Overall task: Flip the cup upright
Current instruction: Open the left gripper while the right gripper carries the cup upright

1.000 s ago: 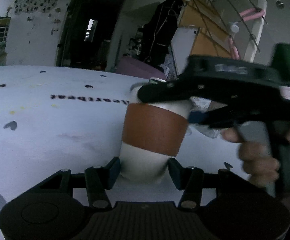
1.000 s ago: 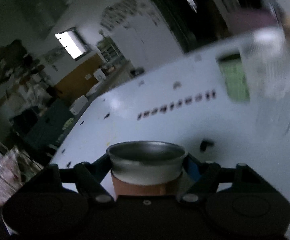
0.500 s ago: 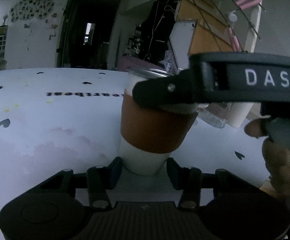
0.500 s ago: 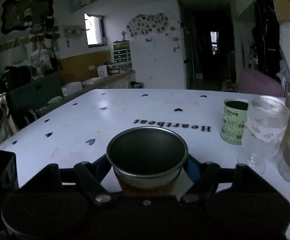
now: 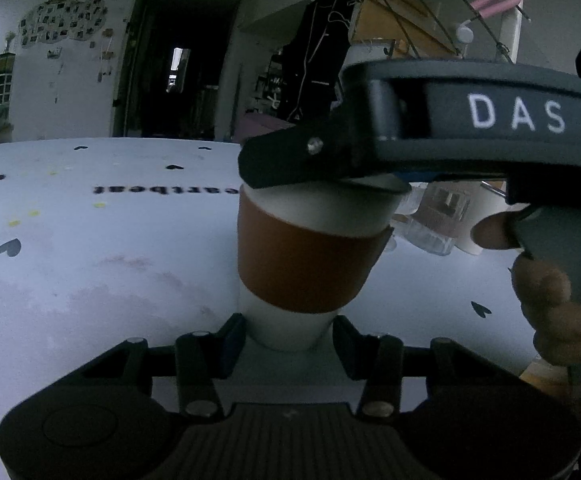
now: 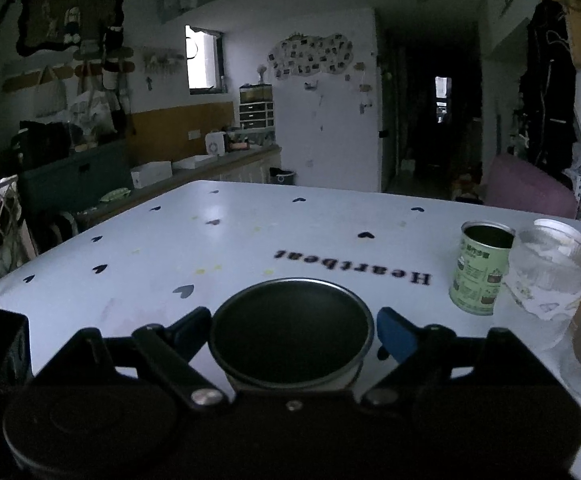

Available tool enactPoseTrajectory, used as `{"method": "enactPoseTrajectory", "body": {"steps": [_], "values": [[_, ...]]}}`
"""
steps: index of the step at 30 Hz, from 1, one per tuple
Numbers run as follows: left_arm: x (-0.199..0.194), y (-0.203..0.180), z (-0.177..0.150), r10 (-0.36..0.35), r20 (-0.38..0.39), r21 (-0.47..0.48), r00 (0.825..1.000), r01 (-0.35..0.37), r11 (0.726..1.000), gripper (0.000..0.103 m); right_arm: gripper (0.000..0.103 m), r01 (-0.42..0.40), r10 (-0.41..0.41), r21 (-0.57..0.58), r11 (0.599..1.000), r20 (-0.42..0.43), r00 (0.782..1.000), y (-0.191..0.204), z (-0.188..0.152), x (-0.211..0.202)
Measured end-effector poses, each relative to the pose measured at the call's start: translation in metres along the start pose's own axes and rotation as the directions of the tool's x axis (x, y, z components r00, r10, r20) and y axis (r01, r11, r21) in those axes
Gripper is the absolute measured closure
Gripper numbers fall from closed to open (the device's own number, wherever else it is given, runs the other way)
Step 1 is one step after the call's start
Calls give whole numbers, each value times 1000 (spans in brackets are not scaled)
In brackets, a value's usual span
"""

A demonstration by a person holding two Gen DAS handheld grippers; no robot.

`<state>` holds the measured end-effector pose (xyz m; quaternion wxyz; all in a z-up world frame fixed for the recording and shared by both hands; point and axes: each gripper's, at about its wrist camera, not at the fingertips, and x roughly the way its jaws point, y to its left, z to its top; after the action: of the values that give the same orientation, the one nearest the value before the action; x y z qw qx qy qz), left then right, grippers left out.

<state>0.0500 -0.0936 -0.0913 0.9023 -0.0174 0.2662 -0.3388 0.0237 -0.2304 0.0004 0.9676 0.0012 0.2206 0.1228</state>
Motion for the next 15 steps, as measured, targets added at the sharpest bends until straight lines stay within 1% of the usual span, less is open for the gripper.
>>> {"method": "enactPoseTrajectory", "body": {"steps": [1,2,3,5,9,12,15], "values": [[0,0,0,4,0,-3,1000,-4,1000,52,17,0,0,-4,1000,0,1000,0,0,0],[0,0,1,11,0,-4,1000,-11,1000,47,17,-2,2,-6,1000,1,1000,0,0,0],[-1,0,1,24,1,-7,1000,-24,1000,36,17,-4,4,-6,1000,3,1000,-1,0,1],[-4,0,1,49,10,-7,999,-49,999,28,17,6,-6,-4,1000,3,1000,-3,1,2],[-8,5,2,66,17,-25,998,-66,998,25,17,56,-56,17,998,8,998,-16,4,9],[-12,8,2,77,25,-36,997,-76,996,23,17,108,-108,41,993,12,994,-30,12,17],[-16,10,2,87,33,-43,996,-85,995,23,17,153,-155,73,986,18,988,-45,20,27]]}}
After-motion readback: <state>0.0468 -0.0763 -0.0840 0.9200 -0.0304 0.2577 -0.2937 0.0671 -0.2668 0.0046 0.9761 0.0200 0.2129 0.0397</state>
